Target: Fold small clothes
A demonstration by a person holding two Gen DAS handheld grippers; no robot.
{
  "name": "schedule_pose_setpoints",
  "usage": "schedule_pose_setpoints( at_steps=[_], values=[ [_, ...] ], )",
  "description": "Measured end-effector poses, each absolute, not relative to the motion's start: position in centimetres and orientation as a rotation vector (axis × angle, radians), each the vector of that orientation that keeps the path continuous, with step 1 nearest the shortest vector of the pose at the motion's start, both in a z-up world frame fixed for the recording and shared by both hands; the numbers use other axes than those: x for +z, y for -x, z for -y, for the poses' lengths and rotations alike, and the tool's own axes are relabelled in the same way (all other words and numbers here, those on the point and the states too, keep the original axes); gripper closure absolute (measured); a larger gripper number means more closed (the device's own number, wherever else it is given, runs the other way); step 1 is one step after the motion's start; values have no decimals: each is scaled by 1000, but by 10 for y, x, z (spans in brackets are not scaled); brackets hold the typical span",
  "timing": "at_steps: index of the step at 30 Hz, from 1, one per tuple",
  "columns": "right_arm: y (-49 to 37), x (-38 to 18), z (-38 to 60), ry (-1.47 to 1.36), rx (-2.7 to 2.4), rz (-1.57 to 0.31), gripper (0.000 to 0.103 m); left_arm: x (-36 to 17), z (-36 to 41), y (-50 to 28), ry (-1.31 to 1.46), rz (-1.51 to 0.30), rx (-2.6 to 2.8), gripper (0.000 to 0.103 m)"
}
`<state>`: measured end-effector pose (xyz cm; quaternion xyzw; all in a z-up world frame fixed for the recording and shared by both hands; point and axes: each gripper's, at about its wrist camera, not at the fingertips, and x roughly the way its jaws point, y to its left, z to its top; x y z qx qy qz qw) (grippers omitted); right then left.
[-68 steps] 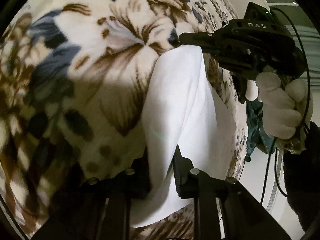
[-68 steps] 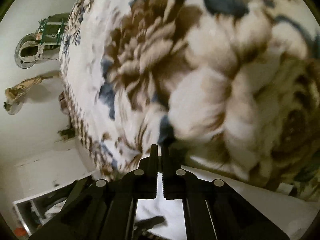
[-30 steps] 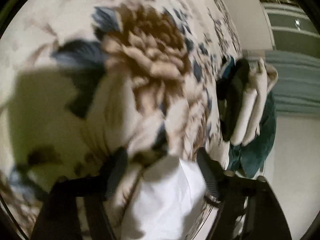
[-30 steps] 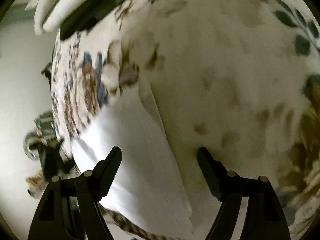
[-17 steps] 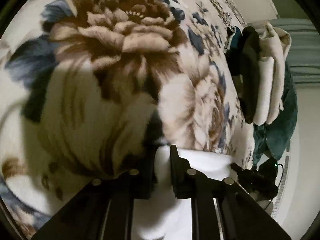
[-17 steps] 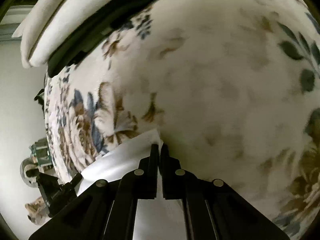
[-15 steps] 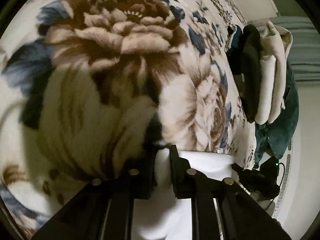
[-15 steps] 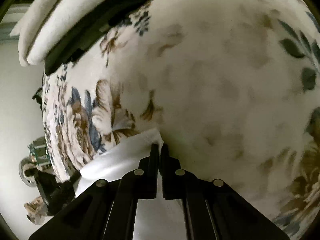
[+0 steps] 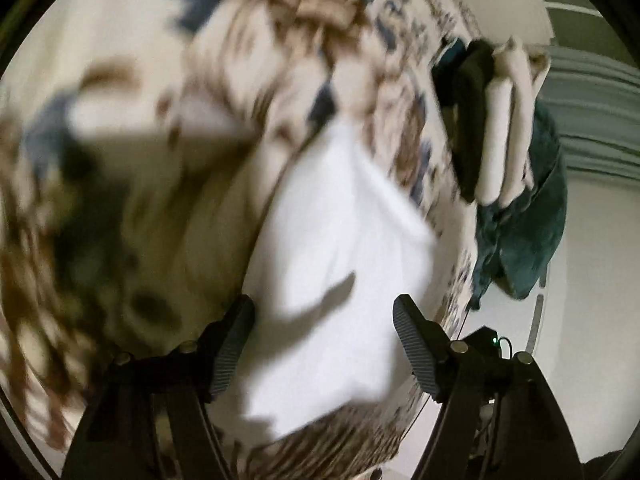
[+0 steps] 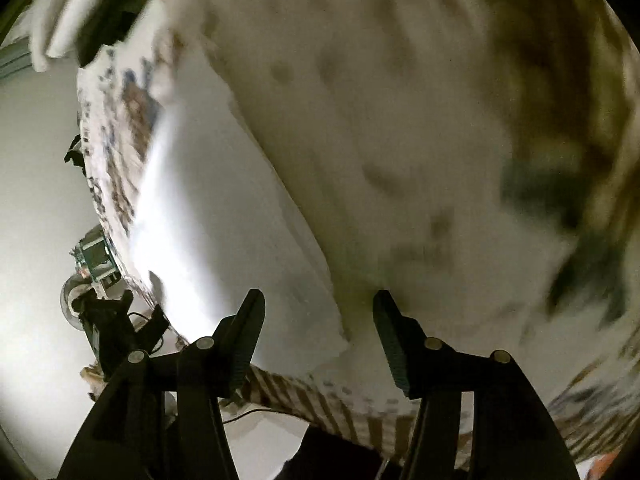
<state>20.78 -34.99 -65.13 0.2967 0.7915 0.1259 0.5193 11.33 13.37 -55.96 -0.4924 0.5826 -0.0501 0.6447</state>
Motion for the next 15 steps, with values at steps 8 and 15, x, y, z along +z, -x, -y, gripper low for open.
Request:
schedule_pose_setpoints(
  at_steps=[8,15],
  values=[
    [-191,-646,343,-664,332,-1820,98,-575,-118,-109,1104,-1365,-115,33],
    [-227,-639,353,-634,454,-1740,24,-587,-112,-127,1107,-1352,-188,33]
  ],
)
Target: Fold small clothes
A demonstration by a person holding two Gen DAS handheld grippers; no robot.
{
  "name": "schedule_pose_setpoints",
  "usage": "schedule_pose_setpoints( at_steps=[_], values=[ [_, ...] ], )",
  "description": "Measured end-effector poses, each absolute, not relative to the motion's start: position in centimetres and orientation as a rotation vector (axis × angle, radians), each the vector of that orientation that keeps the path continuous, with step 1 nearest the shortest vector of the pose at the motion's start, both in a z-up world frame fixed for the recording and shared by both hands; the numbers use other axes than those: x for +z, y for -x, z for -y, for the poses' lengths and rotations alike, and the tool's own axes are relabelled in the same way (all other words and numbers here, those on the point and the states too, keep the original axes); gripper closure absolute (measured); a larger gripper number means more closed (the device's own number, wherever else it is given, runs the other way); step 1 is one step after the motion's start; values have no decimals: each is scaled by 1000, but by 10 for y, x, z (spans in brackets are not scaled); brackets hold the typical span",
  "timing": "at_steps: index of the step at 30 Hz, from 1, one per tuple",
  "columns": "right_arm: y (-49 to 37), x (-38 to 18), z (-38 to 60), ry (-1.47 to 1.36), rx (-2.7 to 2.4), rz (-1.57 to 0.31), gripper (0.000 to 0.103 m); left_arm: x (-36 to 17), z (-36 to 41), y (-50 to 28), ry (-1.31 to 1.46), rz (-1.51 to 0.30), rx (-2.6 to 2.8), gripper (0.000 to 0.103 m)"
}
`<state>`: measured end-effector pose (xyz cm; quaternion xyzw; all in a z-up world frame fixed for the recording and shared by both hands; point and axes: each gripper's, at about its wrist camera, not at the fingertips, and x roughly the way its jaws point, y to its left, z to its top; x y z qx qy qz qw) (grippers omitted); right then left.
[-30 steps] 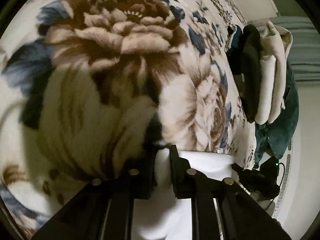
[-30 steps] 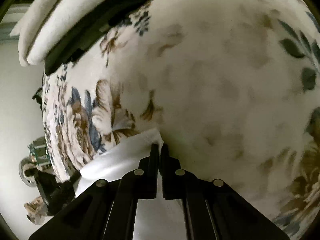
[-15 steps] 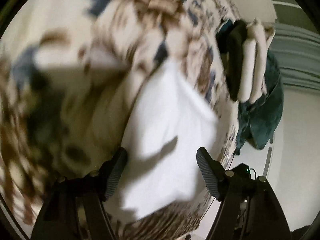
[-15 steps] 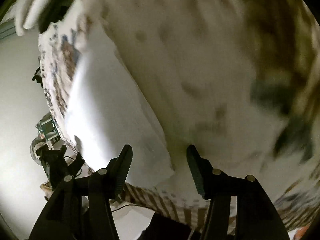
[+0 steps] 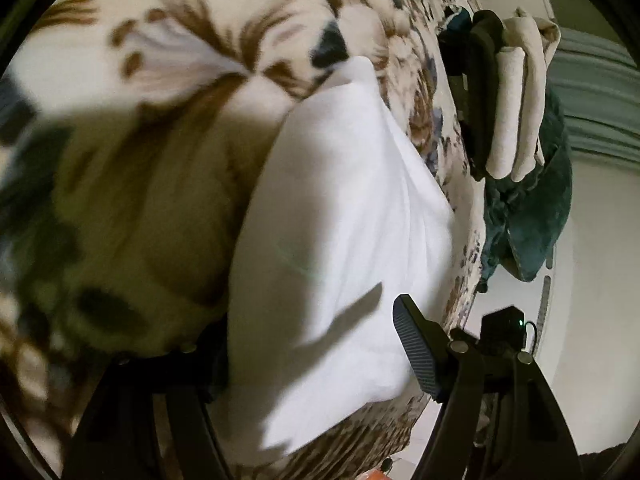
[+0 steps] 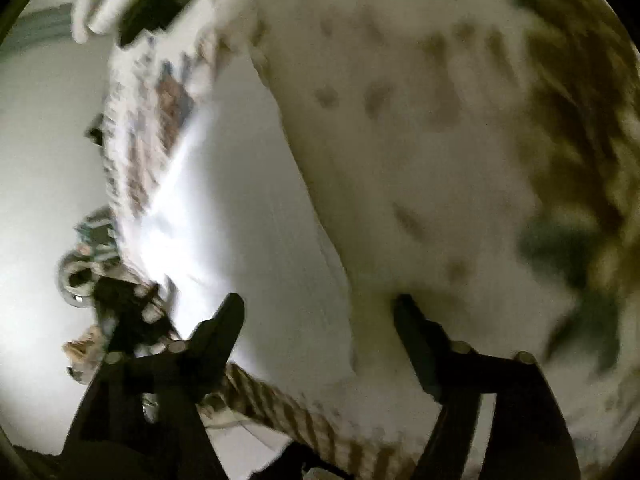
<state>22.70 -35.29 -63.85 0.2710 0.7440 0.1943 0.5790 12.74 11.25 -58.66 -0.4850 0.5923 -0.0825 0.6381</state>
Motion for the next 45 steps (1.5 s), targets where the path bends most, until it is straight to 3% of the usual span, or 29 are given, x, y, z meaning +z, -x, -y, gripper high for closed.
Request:
schedule_pose_setpoints(
  at_steps=[7,8,9,11,13,19,27,39,42,45],
  values=[
    [-246,-667,322,-783,584,-1704,24,-587,-105,-142,1106,-1296,-251,35],
    [-245,-667,316,-801,613,-1704,32,-585,-103,-143,1092,-1285,-268,40],
    [-243,-668,308,-794,633,-1715,54,-582,-101,-144,1078,-1277,-281,63],
    [-238,-673,295,-771,625,-1745,82,-578,-98,-146,1043,-1280,-287,91],
    [-232,-675,294,-822,575,-1738,87,-575,-97,-149,1037,-1280,-284,91],
    [-227,-628,297,-798,515,-1664,91,-534,-96,-166,979,-1289,-326,92],
    [-262,-508,304,-765,526,-1539,92,-440,-98,-230,893,-1257,-405,93],
    [-419,-321,317,-772,545,-1191,92,-284,-66,-420,768,-1043,-608,93],
    [-471,-297,322,-768,539,-1127,92,-256,-60,-483,726,-988,-633,93],
    [-531,-299,327,-758,512,-1103,92,-261,-57,-535,695,-996,-636,93]
  ],
)
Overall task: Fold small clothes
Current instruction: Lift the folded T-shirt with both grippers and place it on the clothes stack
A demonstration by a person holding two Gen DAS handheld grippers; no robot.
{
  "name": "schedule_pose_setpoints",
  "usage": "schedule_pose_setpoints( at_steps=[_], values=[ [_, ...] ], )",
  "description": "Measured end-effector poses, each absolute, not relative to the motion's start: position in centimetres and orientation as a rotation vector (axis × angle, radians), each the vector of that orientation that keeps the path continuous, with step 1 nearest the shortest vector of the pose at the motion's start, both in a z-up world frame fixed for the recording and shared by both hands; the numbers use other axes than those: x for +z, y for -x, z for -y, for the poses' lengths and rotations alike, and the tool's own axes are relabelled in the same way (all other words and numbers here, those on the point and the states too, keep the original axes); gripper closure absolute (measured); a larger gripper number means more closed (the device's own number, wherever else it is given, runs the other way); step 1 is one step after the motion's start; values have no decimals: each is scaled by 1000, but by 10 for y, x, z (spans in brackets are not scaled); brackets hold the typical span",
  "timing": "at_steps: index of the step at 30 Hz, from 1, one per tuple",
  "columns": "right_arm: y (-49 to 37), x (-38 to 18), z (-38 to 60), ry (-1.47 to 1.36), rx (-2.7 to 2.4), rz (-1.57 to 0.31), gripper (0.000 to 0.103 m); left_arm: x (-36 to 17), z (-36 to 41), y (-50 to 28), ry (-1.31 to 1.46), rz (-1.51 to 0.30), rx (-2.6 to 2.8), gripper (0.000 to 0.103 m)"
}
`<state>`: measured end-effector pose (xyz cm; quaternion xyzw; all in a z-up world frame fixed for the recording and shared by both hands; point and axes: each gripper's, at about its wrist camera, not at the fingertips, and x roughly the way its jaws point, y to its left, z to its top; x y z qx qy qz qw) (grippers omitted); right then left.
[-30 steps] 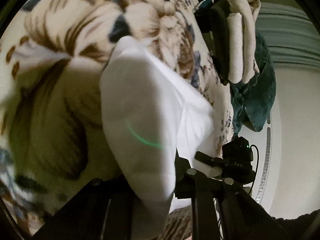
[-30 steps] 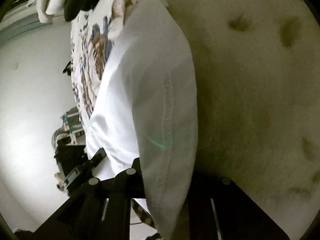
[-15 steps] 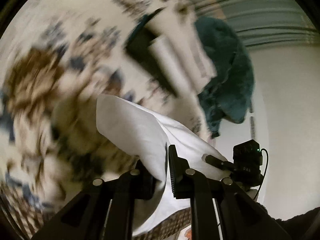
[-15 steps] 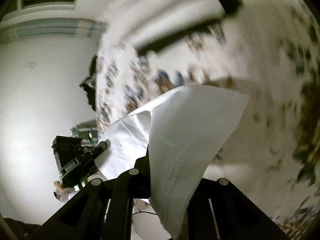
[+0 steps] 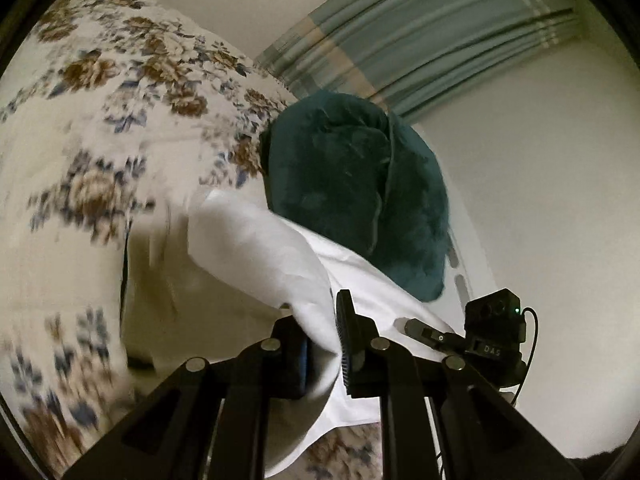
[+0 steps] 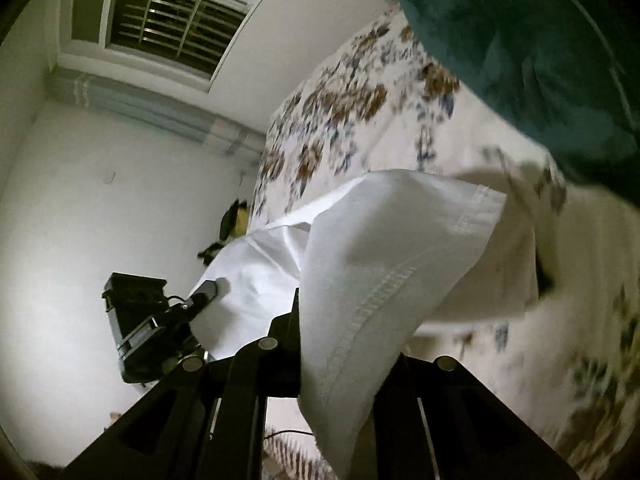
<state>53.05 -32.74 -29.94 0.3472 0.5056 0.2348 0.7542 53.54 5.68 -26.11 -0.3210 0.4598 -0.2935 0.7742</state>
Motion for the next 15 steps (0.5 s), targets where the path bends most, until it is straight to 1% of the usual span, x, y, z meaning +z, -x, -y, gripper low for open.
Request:
schedule_pose_setpoints(
  at_steps=[1,3,4,5,6,8,10,11,12,13,14,15],
  values=[
    [-547,-308,329,-741,498,-1115,92,-273,-57,-548,696,-1024,-634,91],
    [-583,-342,337,-755,441,-1192,90,-311,-57,-577,656,-1132,-547,91],
    [-600,-370,343,-755,369,-1266,86,-329,-59,-583,636,-1174,-503,91],
    [-609,-389,348,-737,306,-1319,68,-353,-61,-584,619,-1227,-456,91],
    [-616,-408,354,-710,234,-1365,47,-372,-64,-584,632,-1265,-427,91],
    [-618,-424,363,-679,156,-1362,38,-390,-66,-575,652,-1283,-404,91],
    [-614,-428,365,-670,139,-1350,31,-394,-65,-565,621,-1267,-380,90],
    [-613,-426,365,-658,126,-1349,24,-393,-62,-563,591,-1262,-362,89],
    [-609,-425,361,-621,100,-1347,18,-390,-59,-563,559,-1253,-343,81],
    [-605,-421,353,-556,78,-1341,15,-384,-55,-560,515,-1232,-316,75],
    [-601,-420,348,-509,62,-1338,9,-379,-52,-561,489,-1216,-298,55],
    [-598,-416,337,-419,22,-1337,5,-373,-45,-561,442,-1197,-264,29]
  ],
)
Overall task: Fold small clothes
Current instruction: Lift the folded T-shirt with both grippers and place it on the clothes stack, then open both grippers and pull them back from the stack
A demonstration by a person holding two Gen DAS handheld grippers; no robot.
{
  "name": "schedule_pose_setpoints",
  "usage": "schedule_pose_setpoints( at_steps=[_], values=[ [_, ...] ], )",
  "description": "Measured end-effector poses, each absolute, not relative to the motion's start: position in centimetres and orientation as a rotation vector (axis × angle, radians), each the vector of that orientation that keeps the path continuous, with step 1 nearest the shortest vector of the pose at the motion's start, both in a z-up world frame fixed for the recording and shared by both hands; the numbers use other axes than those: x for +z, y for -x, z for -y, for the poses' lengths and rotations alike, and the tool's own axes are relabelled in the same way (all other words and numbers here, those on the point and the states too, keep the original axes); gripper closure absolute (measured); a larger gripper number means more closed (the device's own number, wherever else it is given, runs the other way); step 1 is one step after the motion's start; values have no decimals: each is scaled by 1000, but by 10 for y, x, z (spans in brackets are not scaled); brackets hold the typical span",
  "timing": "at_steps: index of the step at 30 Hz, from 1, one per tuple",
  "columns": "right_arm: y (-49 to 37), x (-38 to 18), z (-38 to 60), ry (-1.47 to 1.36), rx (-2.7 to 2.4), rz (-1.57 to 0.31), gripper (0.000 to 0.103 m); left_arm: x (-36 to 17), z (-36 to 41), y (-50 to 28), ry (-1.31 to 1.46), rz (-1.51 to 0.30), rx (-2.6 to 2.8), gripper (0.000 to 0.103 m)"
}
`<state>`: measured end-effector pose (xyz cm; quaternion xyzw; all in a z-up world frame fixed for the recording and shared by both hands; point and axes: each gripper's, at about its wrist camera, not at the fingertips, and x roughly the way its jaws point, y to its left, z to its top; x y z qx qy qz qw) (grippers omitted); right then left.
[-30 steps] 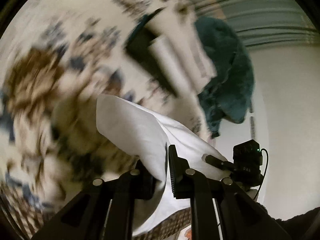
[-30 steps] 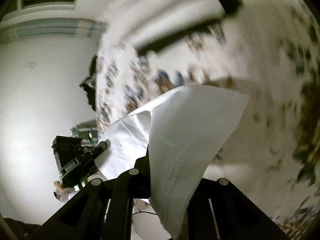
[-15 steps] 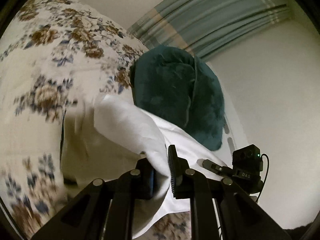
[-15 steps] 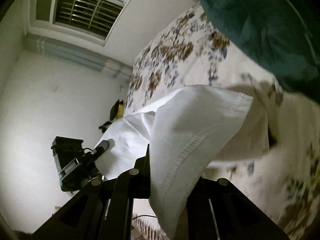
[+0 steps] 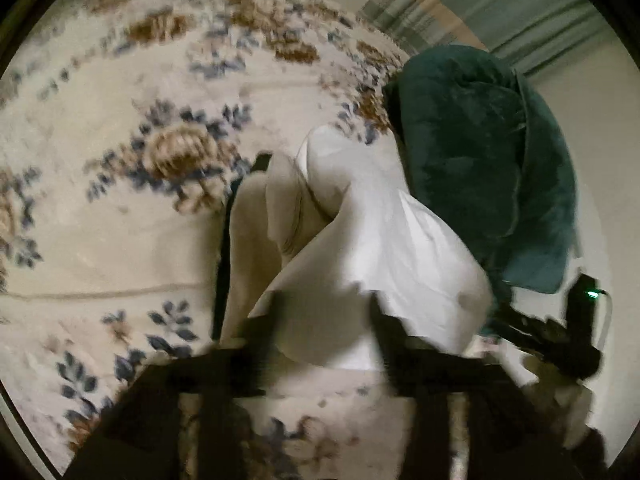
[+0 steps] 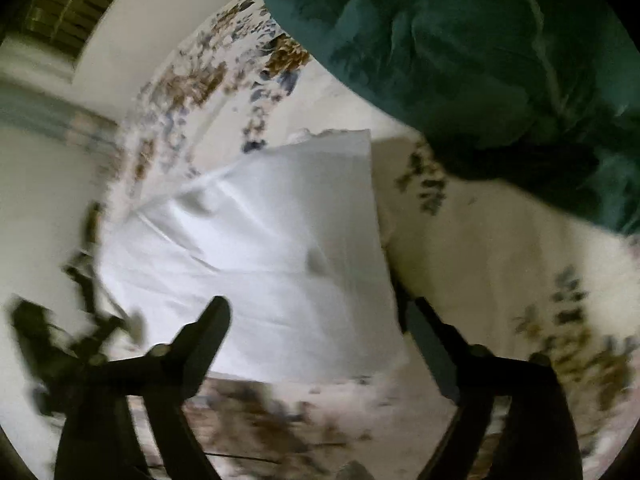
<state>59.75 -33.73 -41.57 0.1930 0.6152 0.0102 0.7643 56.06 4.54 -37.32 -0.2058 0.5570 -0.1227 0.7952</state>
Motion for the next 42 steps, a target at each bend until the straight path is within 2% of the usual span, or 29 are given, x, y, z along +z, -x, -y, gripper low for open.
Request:
schedule_pose_setpoints(
  at_steps=[2,7,15,29,42],
  values=[
    [-586,-411,322,-303,-22,-1324,0,-365,-36,-562,363,-1175,-199,6],
    [-546,-373,296,-123,-119,-1274,0,-341,-11,-555,204,-1121,-110,0],
    [-478,-280,287,-75,-244,-1170,0,-273,17,-503,84,-1095,-90,0],
    [-315,-87,272,-26,-238,-953,0,-138,46,-366,-20,-969,-52,0],
    [-180,41,263,-18,-196,-778,0,-49,45,-263,-18,-839,-22,0]
  ],
)
